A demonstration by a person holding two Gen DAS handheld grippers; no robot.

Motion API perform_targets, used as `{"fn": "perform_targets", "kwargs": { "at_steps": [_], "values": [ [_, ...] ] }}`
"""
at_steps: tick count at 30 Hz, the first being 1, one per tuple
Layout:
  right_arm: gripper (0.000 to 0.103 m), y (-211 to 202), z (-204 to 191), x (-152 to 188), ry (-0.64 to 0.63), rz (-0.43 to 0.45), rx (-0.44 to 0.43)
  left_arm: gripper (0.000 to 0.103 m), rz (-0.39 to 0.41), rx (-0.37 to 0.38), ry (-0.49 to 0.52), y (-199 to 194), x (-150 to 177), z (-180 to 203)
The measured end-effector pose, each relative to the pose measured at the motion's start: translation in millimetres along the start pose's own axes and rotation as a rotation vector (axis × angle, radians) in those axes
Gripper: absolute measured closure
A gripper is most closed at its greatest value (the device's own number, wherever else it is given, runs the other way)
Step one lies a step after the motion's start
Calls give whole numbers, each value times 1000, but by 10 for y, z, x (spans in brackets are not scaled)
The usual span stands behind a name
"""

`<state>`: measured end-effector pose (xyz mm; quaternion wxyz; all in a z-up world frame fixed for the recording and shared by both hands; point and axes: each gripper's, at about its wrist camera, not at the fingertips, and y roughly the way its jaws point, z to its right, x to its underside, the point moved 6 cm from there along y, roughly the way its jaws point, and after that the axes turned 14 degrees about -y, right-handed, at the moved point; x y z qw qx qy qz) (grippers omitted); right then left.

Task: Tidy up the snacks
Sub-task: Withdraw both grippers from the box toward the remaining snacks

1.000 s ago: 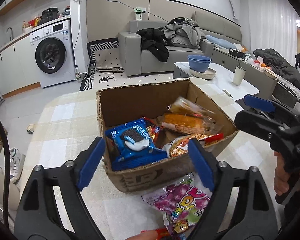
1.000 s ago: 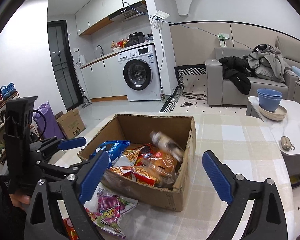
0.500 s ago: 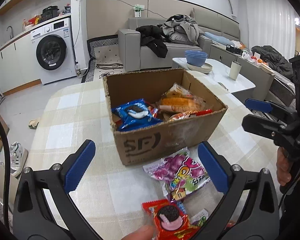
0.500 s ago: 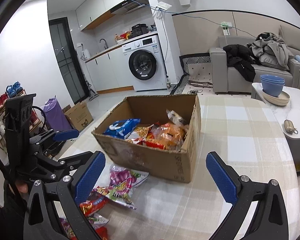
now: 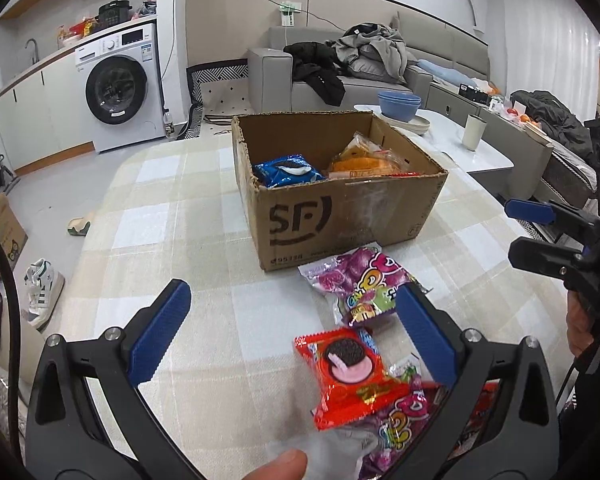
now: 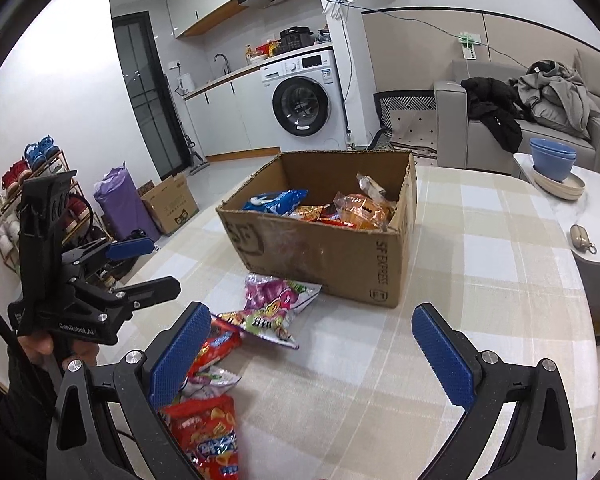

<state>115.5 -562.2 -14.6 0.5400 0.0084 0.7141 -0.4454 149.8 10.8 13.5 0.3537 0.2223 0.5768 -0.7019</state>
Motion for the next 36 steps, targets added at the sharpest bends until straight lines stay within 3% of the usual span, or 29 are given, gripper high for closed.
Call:
{"fn": "perform_targets", "kwargs": {
  "at_steps": [15, 24, 36],
  "values": [
    [1, 58, -438, 388, -149, -126, -91, 1, -32, -7, 15, -236, 248, 40],
    [1, 50, -615, 429, -205, -120, -171, 1, -62, -22, 26, -148, 251, 32],
    [1, 374, -974, 712, -313, -242, -255, 1, -95, -35, 32, 27, 301, 25]
  ]
}}
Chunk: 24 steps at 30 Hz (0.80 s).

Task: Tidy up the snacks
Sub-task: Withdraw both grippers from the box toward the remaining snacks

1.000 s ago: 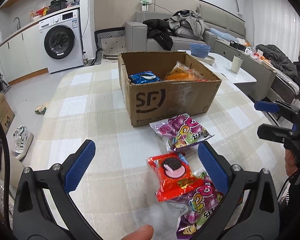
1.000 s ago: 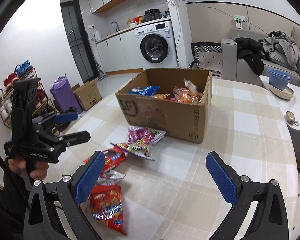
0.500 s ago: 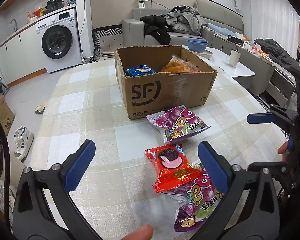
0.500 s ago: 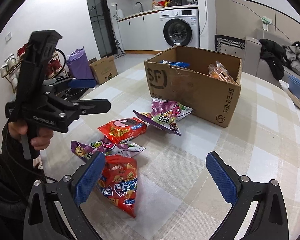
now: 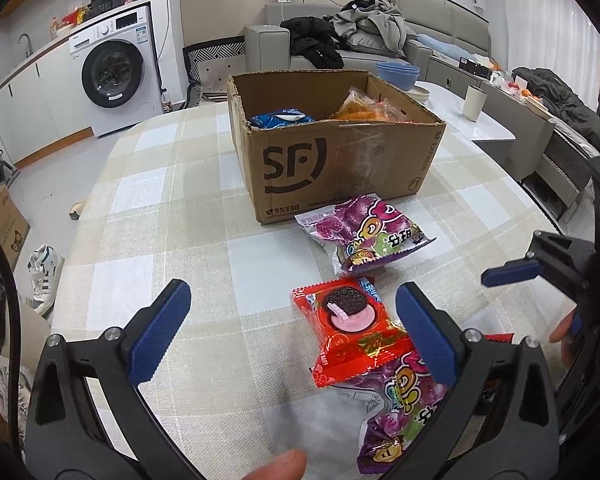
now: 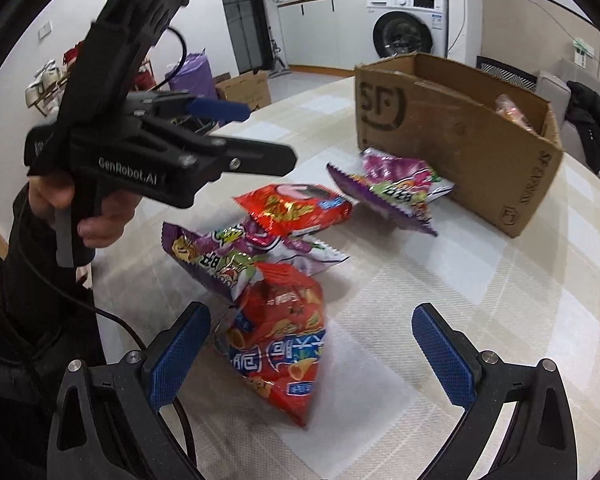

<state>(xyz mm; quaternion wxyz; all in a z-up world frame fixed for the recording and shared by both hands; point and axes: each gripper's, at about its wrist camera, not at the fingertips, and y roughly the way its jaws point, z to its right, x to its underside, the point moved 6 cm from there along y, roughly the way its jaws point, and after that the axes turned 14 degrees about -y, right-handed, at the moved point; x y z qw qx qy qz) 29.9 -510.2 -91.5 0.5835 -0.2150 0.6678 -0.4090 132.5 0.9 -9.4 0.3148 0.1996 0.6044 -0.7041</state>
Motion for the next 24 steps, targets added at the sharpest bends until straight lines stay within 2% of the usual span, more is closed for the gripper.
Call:
{"fn": "perform_targets", "kwargs": {
  "at_steps": [9, 18, 21, 24],
  "values": [
    [0, 267, -68, 29, -15, -80, 2, 1, -34, -5, 6, 155, 69, 9],
    [0, 158, 409, 173, 74, -115, 162, 1, -106, 55, -13, 348, 197, 92],
    [0, 88, 610, 219, 102, -116, 253, 1, -120, 62, -12, 395, 234, 118],
    [0, 24, 813, 264, 149, -120, 299, 1, -127, 66, -16, 444, 248, 135]
  ]
}}
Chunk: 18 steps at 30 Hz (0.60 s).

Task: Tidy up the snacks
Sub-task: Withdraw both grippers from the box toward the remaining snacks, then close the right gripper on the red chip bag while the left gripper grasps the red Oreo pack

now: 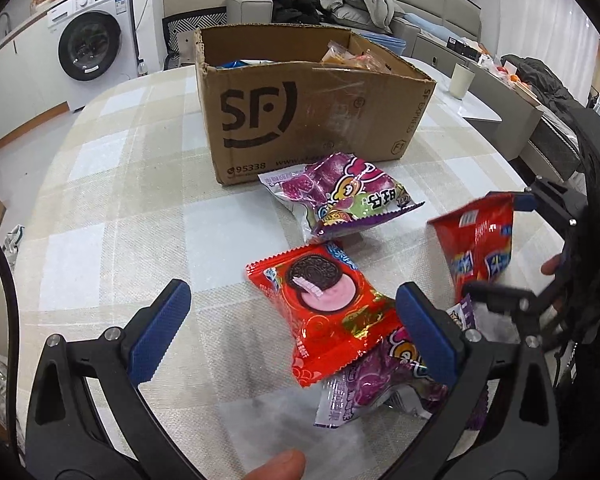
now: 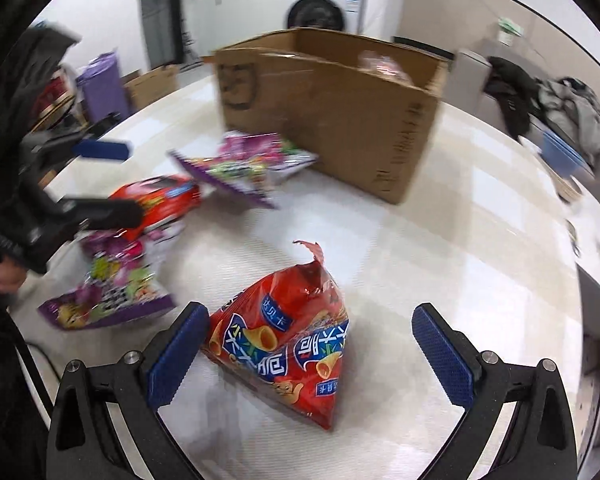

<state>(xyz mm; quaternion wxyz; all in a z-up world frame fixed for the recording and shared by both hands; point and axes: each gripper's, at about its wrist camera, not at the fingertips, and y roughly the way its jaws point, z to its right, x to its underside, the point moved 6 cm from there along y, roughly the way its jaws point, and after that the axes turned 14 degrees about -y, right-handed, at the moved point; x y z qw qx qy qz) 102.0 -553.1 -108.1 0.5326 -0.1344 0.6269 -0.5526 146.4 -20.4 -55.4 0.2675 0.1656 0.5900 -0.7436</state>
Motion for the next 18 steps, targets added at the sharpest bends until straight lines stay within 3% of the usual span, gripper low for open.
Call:
{"fn": "perform_targets", "kwargs": {
  "at_steps": [4, 8, 18],
  "values": [
    [0, 8, 63, 48, 21, 3, -22, 1, -7, 6, -5, 51, 3, 21],
    [0, -29, -13, 76, 2, 17, -69, 1, -39, 59, -21, 105, 27, 75],
    [0, 76, -112, 114, 0, -21, -88, 1, -51, 34, -97, 304, -22, 1]
  ]
}}
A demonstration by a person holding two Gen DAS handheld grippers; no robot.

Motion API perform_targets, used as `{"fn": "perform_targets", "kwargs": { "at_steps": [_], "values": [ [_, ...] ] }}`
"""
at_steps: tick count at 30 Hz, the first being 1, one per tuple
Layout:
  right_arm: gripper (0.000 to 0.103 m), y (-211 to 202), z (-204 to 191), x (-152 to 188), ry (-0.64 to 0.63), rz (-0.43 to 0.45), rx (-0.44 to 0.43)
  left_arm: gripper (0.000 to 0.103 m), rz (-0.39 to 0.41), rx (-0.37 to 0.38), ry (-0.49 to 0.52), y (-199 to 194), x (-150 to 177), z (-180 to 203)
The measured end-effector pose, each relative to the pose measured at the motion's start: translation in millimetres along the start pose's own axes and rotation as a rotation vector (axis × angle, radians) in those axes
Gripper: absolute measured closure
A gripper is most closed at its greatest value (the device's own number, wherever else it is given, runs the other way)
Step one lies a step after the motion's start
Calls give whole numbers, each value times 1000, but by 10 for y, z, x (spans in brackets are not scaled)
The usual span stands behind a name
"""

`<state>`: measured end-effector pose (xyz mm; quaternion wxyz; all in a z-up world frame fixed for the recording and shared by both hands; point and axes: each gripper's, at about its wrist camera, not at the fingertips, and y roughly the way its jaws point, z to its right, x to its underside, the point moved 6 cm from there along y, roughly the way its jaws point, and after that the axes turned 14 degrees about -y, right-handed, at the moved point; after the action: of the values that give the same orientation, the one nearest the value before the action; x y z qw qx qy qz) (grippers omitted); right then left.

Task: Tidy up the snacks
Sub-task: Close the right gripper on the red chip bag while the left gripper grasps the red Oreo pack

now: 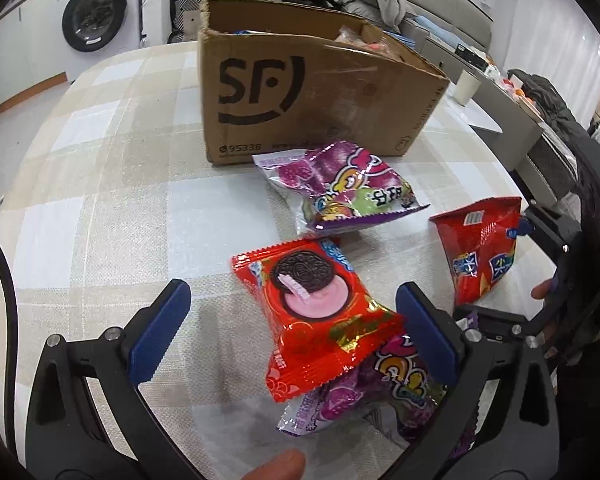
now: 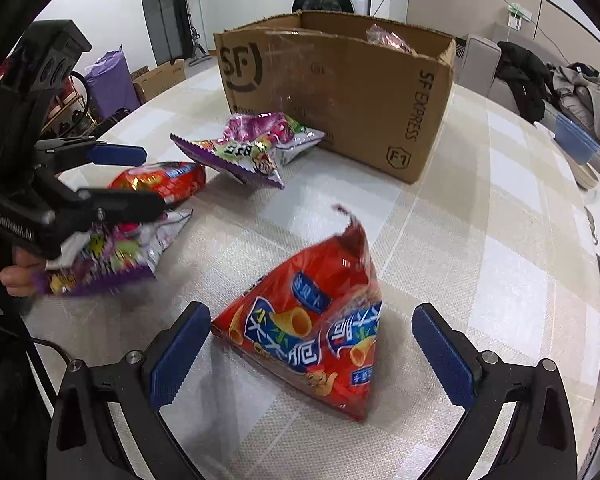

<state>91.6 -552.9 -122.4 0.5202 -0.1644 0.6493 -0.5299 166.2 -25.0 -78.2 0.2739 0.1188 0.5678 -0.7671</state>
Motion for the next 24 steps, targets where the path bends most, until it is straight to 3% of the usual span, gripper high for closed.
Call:
{"fn": "perform_targets", "kwargs": {
  "at_steps": [4, 14, 16, 24],
  "values": [
    [1, 59, 28, 38, 20, -14, -24, 1, -3, -10, -13, 34, -46, -40],
    [0, 81, -4, 96, -3, -9, 7, 2, -13, 7, -40, 149, -78, -42],
    [0, 73, -11, 88, -5, -9, 7, 6, -12, 28, -31, 128, -50, -41],
    [0, -25, 4, -8, 23, 56, -52, 45, 4, 91, -25, 97, 5, 56]
  ]
}}
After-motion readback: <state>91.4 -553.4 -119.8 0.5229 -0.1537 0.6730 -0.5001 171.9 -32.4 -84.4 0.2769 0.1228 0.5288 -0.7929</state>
